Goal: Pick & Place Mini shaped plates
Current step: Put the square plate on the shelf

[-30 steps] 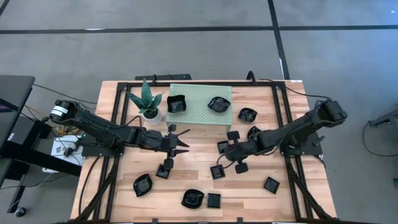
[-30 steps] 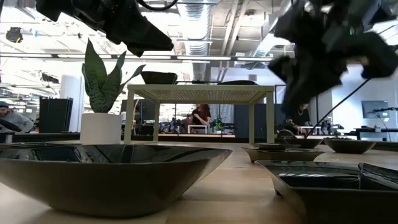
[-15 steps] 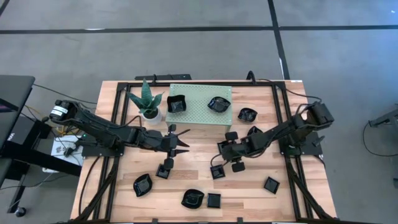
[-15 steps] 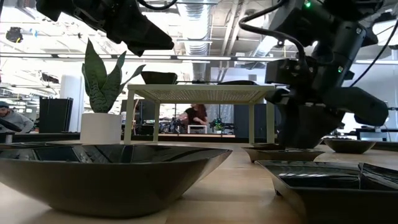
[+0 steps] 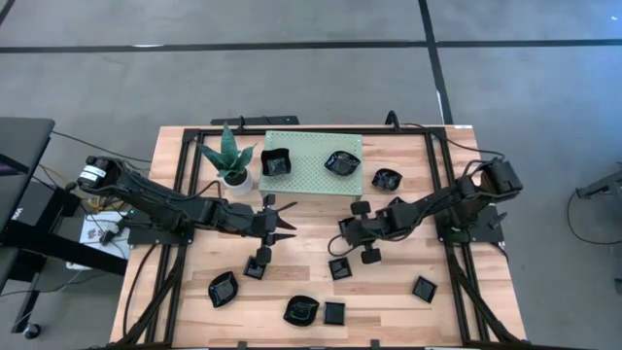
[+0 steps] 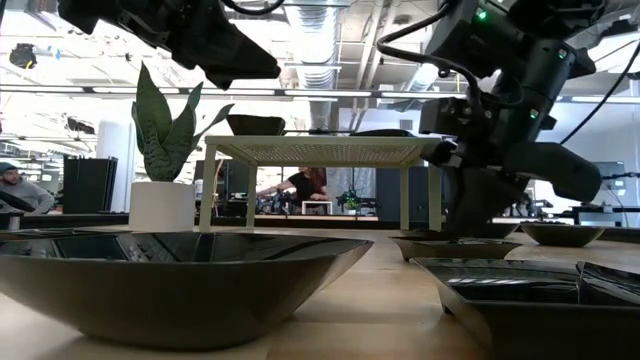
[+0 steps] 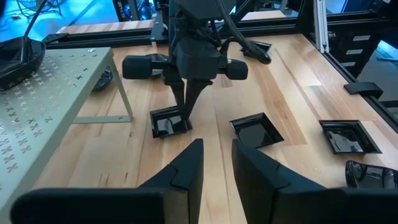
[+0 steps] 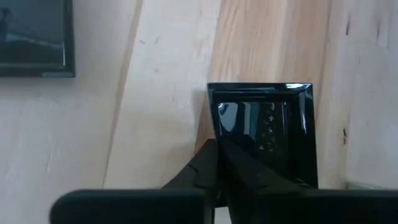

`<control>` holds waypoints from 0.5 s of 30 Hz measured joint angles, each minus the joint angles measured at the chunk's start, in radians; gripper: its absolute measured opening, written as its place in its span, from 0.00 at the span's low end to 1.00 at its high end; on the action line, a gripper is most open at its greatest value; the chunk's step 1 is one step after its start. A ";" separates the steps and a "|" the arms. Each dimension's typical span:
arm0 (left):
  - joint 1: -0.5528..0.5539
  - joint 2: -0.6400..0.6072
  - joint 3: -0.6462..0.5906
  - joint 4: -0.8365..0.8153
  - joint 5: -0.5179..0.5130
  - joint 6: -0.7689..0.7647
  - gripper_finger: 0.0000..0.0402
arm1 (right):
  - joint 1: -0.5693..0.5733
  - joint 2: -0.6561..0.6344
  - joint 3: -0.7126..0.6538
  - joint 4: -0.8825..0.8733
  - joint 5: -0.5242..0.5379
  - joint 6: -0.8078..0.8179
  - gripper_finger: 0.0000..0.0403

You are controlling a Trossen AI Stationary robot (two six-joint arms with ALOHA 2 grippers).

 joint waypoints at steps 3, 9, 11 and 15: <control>0.000 0.000 0.000 0.002 0.000 0.000 0.21 | 0.008 0.001 0.013 0.005 -0.005 -0.005 0.04; 0.000 0.000 0.000 0.002 -0.001 0.000 0.21 | 0.046 0.002 0.116 0.009 -0.008 -0.147 0.01; 0.000 0.000 0.000 0.002 -0.001 0.000 0.21 | 0.054 0.002 0.166 0.025 -0.001 -0.220 0.02; 0.000 0.000 0.000 0.003 -0.001 0.000 0.21 | 0.040 0.002 0.249 0.031 0.111 -0.302 0.01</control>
